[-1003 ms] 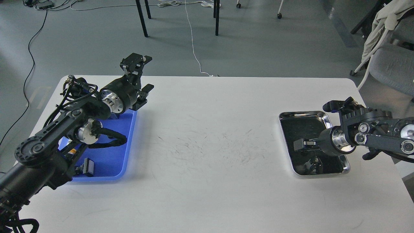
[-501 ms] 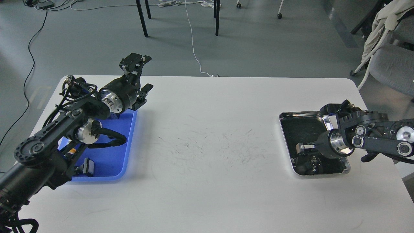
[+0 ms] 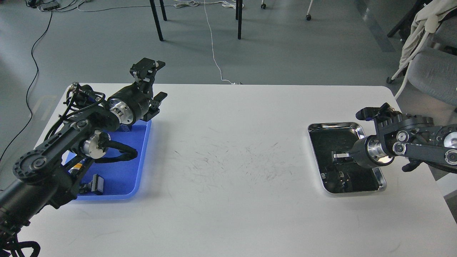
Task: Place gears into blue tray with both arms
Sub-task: 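Carry the black part to the table center and release it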
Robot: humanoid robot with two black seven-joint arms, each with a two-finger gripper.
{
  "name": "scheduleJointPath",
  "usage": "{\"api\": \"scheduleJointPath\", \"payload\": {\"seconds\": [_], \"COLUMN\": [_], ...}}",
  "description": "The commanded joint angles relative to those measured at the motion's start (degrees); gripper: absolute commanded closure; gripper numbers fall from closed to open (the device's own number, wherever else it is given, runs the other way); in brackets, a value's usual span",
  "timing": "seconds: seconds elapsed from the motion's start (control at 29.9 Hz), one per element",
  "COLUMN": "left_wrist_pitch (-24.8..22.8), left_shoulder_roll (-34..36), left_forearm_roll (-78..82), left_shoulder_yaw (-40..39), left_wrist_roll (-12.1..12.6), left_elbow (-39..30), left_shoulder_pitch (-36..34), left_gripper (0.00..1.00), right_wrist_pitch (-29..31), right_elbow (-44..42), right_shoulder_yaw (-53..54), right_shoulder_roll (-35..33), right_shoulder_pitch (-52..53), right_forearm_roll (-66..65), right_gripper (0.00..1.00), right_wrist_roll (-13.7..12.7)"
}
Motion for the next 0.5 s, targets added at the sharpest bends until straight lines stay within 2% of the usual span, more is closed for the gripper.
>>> {"api": "scheduleJointPath", "payload": {"seconds": [0.0,0.13,0.27,0.47], "left_wrist_pitch": [0.0,0.1,0.1,0.2], "left_shoulder_roll": [0.3,0.3,0.4,0.7], "left_forearm_roll": [0.0,0.0,0.0,0.0], "left_shoulder_yaw": [0.0,-0.1,-0.1,-0.3], "left_wrist_roll": [0.0,0.0,0.0,0.1], "left_elbow": [0.0,0.0,0.0,0.0], "left_shoulder_pitch": [0.0,-0.1,-0.4,-0.7], "left_gripper": [0.02,0.02,0.02,0.02], "right_wrist_pitch": [-0.4,-0.5,-1.3,-4.1], "right_elbow": [2.7,2.8,-0.2,-14.7], "right_shoulder_yaw": [0.8,2.7,3.8,4.2], "right_shoulder_roll": [-0.4,2.5,13.1,32.6], "right_shoulder_pitch": [5.6,9.7,11.0,8.1], "right_forearm_roll": [0.9,7.6,13.1,17.1], "right_gripper": [0.98,0.98,0.98,0.98], "right_wrist_roll": [0.1,0.2,0.6,0.7]}}
